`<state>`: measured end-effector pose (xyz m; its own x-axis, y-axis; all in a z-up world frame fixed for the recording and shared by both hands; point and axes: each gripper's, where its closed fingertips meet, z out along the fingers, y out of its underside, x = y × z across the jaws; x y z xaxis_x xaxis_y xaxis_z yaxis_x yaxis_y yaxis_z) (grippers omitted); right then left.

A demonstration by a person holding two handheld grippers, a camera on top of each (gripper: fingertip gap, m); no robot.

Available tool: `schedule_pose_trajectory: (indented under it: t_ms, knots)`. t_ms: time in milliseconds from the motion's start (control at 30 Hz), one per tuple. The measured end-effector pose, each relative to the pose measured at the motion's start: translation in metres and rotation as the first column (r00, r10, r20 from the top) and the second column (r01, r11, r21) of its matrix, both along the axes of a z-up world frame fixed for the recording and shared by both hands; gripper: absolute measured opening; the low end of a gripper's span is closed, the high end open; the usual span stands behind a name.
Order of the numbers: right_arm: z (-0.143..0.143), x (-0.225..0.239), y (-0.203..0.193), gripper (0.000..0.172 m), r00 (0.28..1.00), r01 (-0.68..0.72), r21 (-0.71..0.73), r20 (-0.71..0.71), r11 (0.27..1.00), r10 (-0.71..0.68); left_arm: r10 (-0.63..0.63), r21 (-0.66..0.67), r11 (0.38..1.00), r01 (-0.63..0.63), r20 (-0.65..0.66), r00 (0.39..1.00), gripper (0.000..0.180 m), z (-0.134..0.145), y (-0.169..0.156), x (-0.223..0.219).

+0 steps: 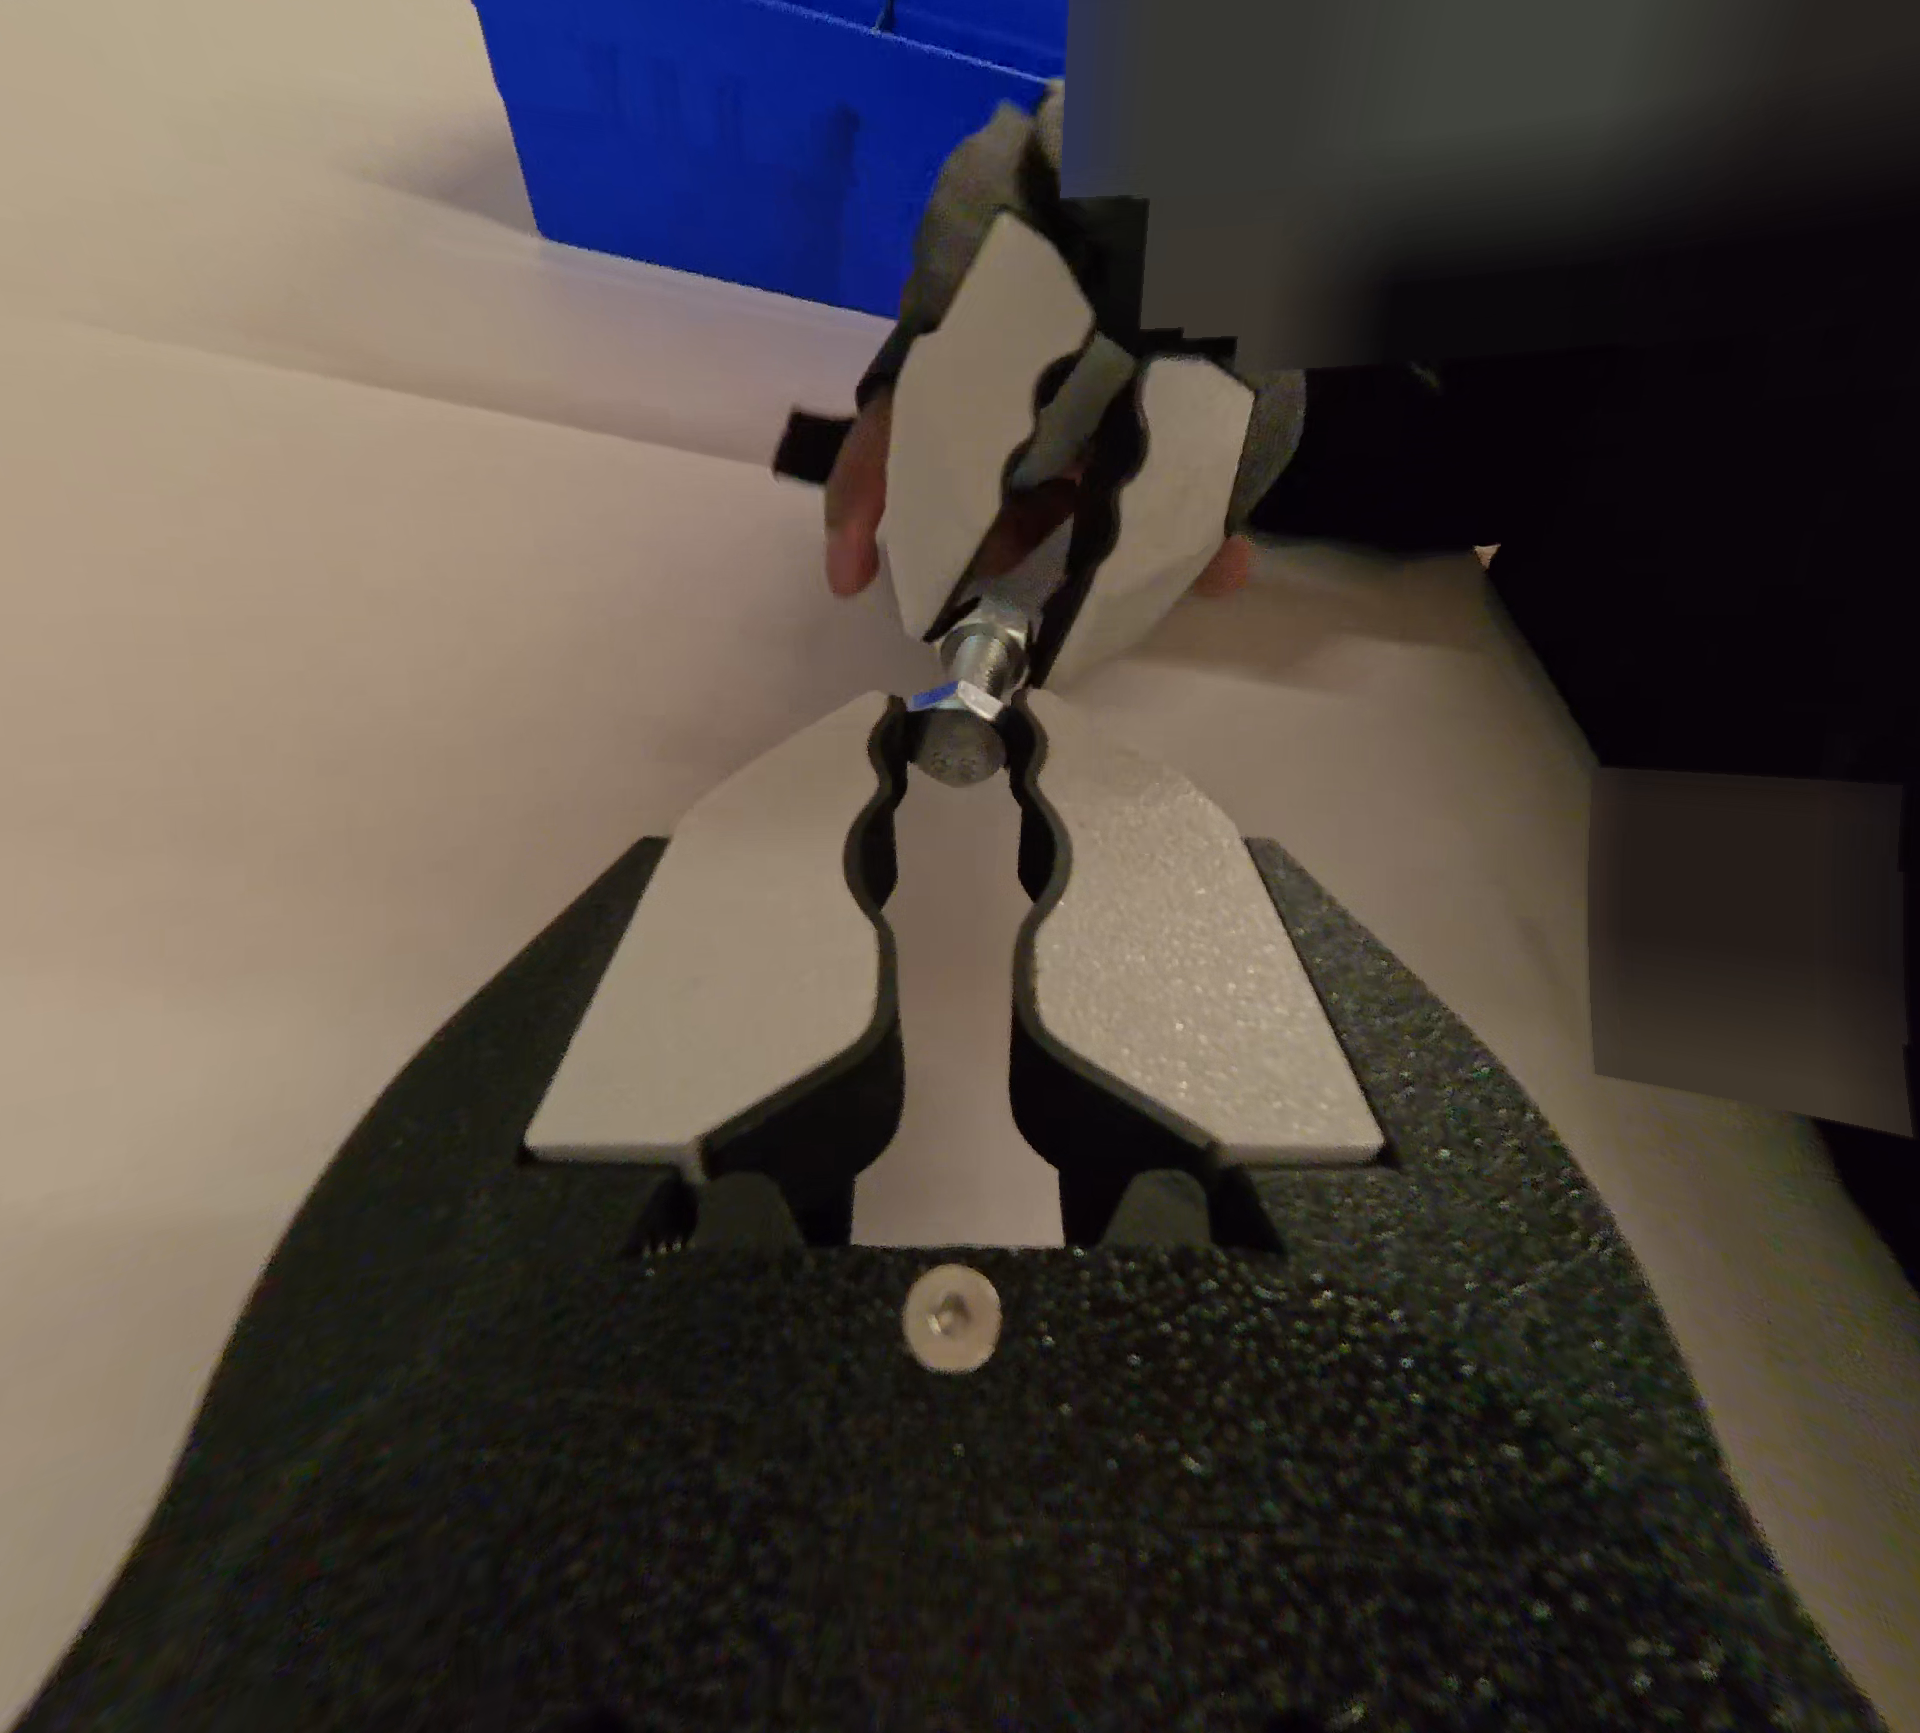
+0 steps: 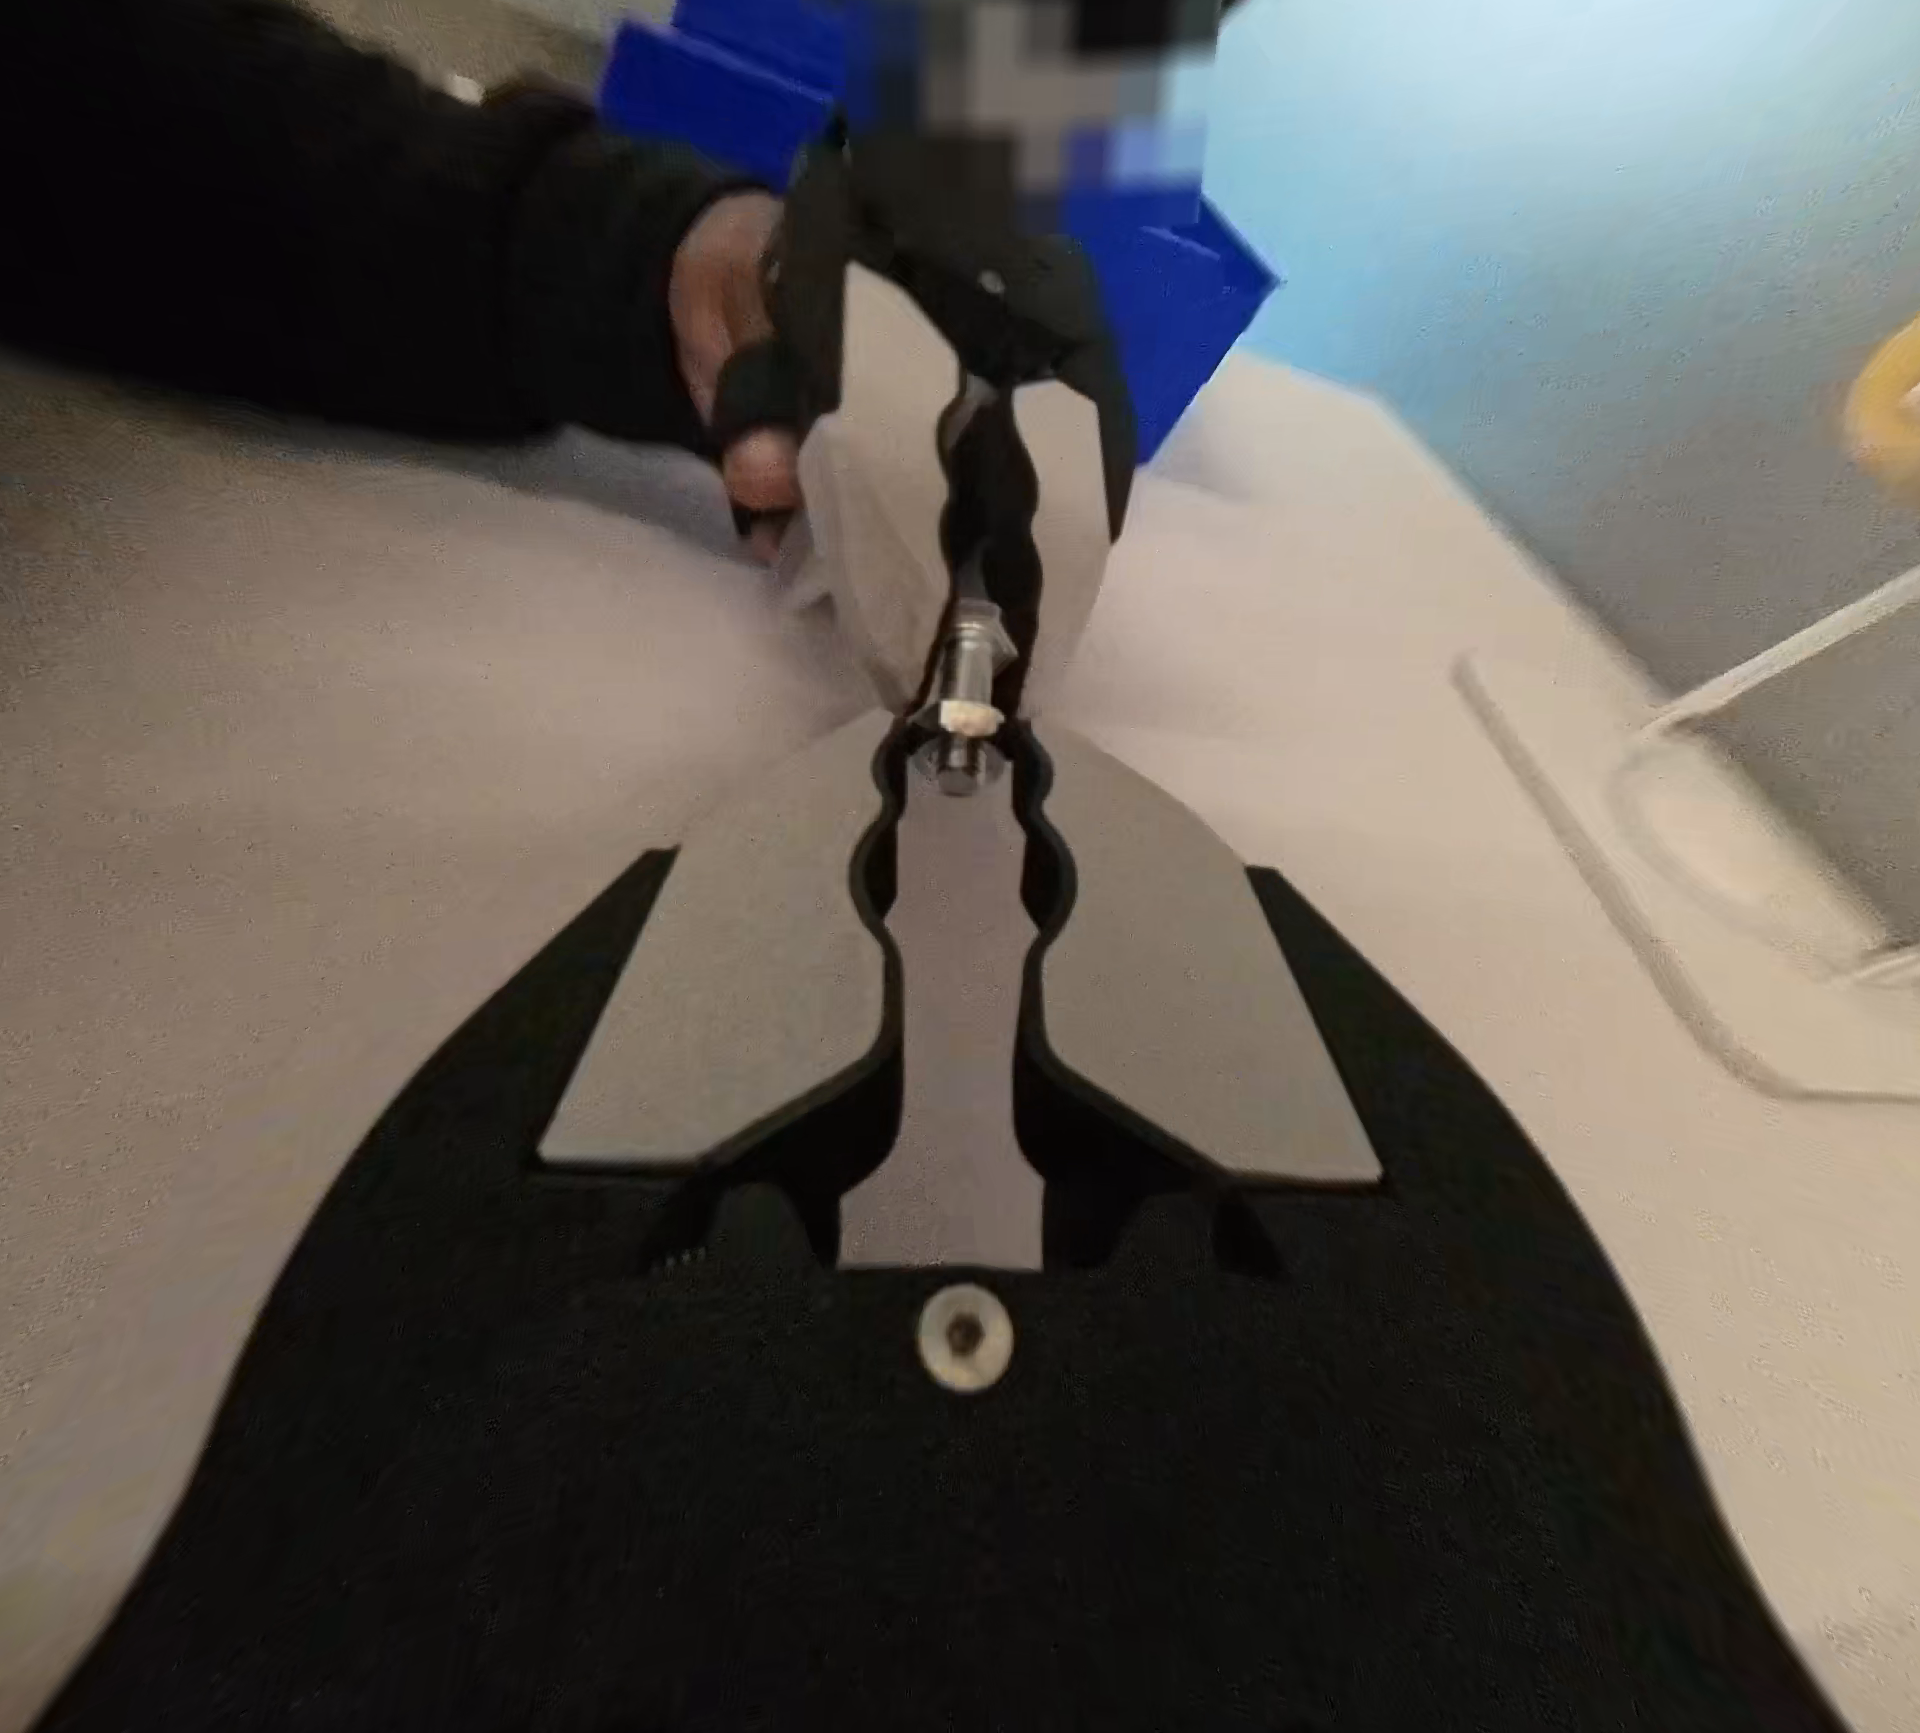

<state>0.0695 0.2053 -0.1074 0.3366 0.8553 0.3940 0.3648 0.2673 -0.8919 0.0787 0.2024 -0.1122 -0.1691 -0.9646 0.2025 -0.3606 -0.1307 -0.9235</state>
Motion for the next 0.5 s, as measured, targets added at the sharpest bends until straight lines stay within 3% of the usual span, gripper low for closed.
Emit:
schedule_pose_trajectory:
  t_ms: [33, 100, 167, 267, 367, 500]
  knots:
    - [-0.001, 0.000, -0.001, 0.019, 0.997, 0.004, 0.164, 0.076, 0.986, -0.016, -0.007, -0.028, 1.000, 0.006, -0.009, 1.000, 0.018, -0.001, -0.001, 0.000]
    - [0.000, -0.001, -0.002, 0.019, 0.976, -0.017, 0.460, 0.202, 0.888, -0.086, -0.022, -0.096, 0.995, 0.021, -0.017, 1.000, 0.018, -0.002, -0.003, -0.001]
    - [0.004, -0.001, -0.002, 0.019, 0.967, -0.011, 0.524, 0.223, 0.852, -0.125, -0.016, -0.117, 0.993, 0.016, 0.002, 1.000, 0.018, 0.001, -0.002, -0.001]
    - [0.016, 0.003, 0.000, 0.023, 0.993, 0.047, 0.367, 0.084, 0.929, -0.083, 0.009, -0.090, 0.996, -0.006, 0.041, 0.999, 0.018, 0.007, 0.002, 0.000]
    - [0.016, 0.006, 0.004, 0.032, 0.997, 0.041, 0.031, -0.060, 0.999, -0.039, 0.021, -0.055, 0.998, -0.018, 0.051, 0.998, 0.018, 0.008, 0.005, -0.001]
    - [0.012, 0.005, 0.005, 0.038, 0.981, -0.031, -0.285, -0.195, 0.958, -0.026, 0.016, -0.020, 1.000, -0.015, 0.051, 0.999, 0.018, 0.008, 0.004, 0.000]
